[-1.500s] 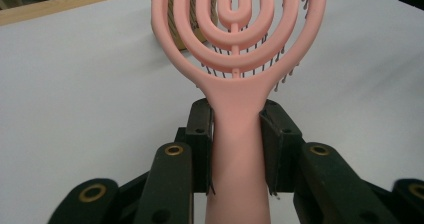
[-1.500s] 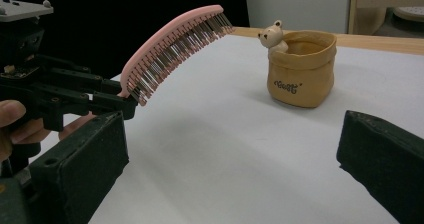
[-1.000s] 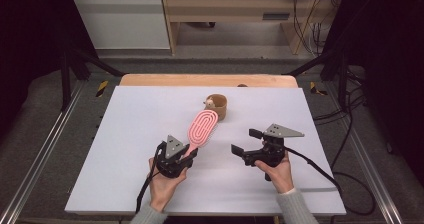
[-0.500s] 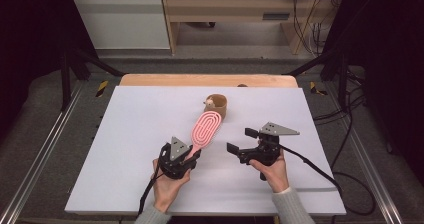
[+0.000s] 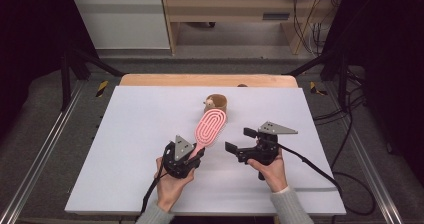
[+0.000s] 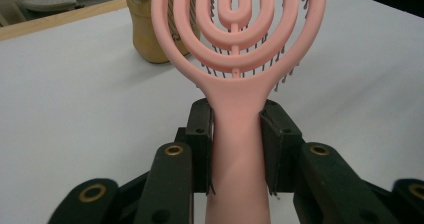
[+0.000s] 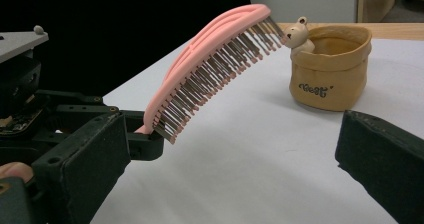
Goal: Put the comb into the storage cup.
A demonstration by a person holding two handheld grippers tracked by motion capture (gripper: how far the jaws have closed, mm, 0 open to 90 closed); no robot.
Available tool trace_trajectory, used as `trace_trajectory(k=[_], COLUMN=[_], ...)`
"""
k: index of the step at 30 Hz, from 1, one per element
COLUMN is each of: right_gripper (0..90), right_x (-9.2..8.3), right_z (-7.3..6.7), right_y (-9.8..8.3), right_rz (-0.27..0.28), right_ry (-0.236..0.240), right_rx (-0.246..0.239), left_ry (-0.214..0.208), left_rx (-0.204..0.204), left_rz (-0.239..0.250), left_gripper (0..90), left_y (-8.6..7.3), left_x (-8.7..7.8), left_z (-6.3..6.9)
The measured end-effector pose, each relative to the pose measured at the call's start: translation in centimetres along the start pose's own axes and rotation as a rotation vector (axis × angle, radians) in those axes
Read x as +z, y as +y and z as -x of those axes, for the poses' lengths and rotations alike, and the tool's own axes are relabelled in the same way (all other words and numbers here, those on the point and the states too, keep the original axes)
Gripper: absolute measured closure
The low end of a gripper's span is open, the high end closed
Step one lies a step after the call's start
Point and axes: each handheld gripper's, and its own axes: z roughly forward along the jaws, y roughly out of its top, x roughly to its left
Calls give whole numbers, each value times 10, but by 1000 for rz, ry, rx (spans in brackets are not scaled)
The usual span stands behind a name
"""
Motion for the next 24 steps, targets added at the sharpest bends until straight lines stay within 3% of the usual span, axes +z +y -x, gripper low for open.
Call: trace_trajectory(k=[12,24], right_gripper=[20,26], right_x=[5,5], right_z=[-4,-4], right_y=[2,4], right_rz=[1,15], right_ry=[12,18], right_rx=[12,27], left_ry=[1,3], left_rx=[13,63], left_rz=[13,21], left_gripper=[692,692], left_y=[4,9], left_x=[1,3], left_z=[5,19])
